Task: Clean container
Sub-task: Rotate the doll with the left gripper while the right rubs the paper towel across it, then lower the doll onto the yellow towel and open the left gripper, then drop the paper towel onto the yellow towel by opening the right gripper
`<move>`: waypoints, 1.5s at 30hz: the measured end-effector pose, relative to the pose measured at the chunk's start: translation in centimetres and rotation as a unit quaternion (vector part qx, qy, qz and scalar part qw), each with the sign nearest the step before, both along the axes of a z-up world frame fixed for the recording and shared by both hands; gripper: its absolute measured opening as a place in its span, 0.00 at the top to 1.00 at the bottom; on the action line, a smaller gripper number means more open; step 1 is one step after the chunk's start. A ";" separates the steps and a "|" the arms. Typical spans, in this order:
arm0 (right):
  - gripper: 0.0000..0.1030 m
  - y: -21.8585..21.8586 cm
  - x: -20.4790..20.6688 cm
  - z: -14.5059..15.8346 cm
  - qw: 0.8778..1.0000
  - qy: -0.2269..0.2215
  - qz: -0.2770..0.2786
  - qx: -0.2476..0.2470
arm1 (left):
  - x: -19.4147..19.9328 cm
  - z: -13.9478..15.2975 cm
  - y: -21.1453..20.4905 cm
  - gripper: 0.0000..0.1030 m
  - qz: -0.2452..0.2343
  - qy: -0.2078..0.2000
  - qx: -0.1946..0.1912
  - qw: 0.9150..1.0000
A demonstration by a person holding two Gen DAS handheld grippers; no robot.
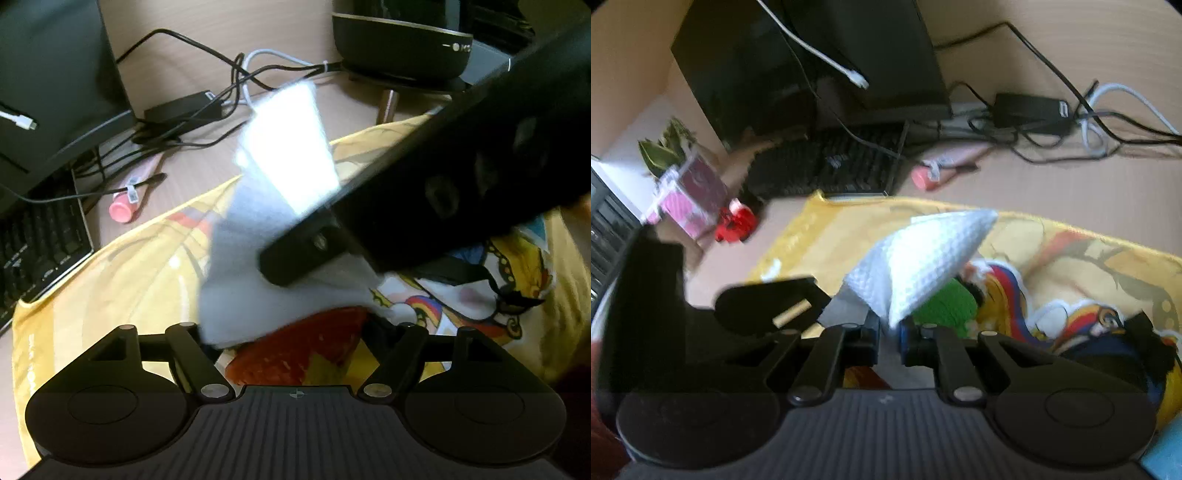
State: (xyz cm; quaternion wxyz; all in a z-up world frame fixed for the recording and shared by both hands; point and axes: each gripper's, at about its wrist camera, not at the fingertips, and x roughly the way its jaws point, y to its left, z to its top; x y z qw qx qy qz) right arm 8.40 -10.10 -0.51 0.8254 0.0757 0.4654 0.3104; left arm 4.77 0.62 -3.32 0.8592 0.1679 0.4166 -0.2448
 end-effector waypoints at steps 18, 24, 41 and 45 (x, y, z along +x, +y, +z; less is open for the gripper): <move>0.88 -8.3 -1.8 -1.7 0.991 0.016 -0.128 -0.028 | 2.5 -0.5 2.1 0.05 0.075 0.108 -0.119 0.984; 0.88 -11.8 -2.3 0.4 0.984 -0.018 -0.173 -0.033 | 2.3 -0.3 1.4 0.25 0.056 0.070 -0.093 0.992; 0.87 -21.2 -3.4 -2.3 0.936 -0.041 -0.275 -0.214 | 0.4 1.0 2.7 0.05 0.148 0.059 -0.129 0.979; 0.87 -22.1 -4.7 -2.3 0.938 -0.025 -0.258 -0.229 | -0.6 2.0 3.4 0.04 0.177 0.061 -0.144 0.972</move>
